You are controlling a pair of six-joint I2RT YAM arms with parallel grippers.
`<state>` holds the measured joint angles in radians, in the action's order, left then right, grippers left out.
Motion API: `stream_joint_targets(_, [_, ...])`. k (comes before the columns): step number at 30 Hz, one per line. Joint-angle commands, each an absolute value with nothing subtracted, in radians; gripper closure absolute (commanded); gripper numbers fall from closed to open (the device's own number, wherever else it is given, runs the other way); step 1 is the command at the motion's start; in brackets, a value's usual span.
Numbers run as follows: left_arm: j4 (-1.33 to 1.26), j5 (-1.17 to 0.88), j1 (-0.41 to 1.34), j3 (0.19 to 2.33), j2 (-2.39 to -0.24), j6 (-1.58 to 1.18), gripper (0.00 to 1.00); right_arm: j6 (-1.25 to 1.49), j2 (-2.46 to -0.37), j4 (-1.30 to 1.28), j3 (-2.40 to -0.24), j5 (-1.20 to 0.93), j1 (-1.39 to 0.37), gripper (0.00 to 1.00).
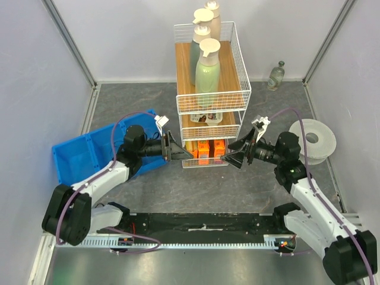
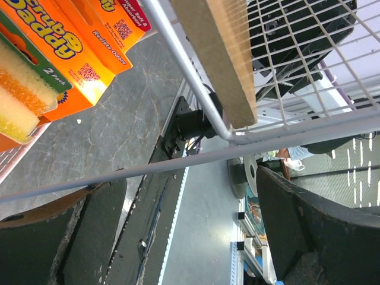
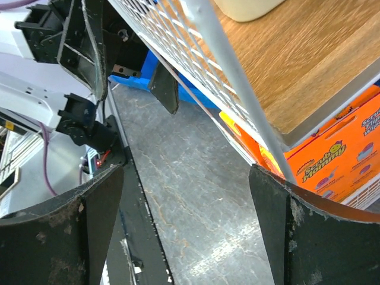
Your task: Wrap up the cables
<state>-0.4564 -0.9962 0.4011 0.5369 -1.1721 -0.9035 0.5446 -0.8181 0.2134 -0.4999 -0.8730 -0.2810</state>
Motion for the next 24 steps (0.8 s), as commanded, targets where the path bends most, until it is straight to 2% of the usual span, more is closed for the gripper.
stream_joint_targets(1, [-0.595,-0.922,0.397,0.633,-1.253,-0.862,0.05,0.416,-0.902,0.275,-0.581,-0.767,-0.276,0.05])
stream_joint_targets(11, [-0.709,-0.902,0.397,0.802,-1.485,-0.851,0.06,0.313,-1.233,0.38,-0.771,-0.851,-0.095,0.05])
stream_joint_targets(24, [-0.821,-0.884,0.405,1.12,-1.818,-0.914,0.1,0.245,-1.546,0.394,-1.066,-0.896,0.023,0.06])
